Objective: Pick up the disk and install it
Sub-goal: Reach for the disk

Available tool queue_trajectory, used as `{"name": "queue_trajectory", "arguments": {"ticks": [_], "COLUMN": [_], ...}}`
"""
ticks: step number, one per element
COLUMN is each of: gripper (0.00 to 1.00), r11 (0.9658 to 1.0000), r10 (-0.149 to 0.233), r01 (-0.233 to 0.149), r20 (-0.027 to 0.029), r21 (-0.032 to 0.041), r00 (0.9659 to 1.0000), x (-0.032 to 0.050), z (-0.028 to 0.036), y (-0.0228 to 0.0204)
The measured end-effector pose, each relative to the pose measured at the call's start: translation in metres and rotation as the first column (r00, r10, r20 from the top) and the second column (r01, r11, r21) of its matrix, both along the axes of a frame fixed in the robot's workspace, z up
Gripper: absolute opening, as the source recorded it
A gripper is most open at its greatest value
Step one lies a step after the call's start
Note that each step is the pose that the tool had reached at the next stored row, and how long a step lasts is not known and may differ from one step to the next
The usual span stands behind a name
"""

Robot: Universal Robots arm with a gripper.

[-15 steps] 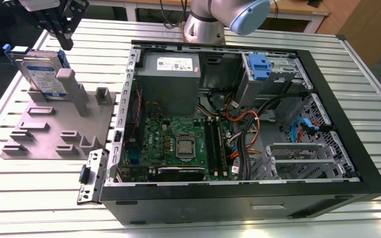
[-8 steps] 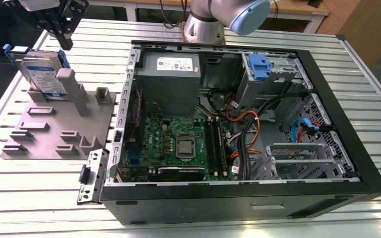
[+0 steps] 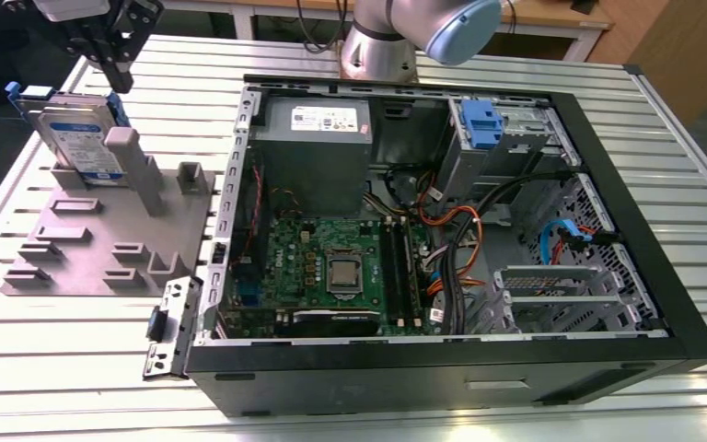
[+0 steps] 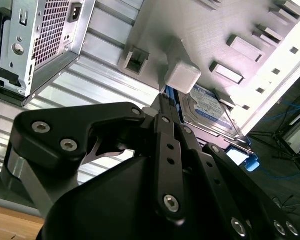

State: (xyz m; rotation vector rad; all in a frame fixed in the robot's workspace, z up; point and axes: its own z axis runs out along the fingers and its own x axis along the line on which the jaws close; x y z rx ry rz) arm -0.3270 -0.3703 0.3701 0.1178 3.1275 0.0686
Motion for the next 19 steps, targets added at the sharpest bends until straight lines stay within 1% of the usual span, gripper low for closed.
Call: {"name": "queue_trajectory", "arguments": {"ticks": [2, 6, 10, 13, 19], "gripper": [0.11, 0.11, 0.11, 0.11, 0.11], "r11": [1.0000, 1.0000, 1.0000, 1.0000, 1.0000], "r10": [0.000, 0.000, 0.000, 0.000, 0.000], "r01": [0.000, 0.000, 0.000, 0.000, 0.000], "r20": [0.0001, 0.0002, 0.0001, 0.0003, 0.0001], "r21": [0.0001, 0.0001, 0.0001, 0.0001, 0.0001], "r00": [1.0000, 1.0000, 1.0000, 1.0000, 1.0000], "x": [-0.0043, -0.0207, -0.0321, -0.0359, -0.0361], "z": [-0.0003, -0.0015, -0.0034, -0.0049, -0.0052], "y": [0.0004, 0.0029, 0.0057, 0.0062, 0.0062]}}
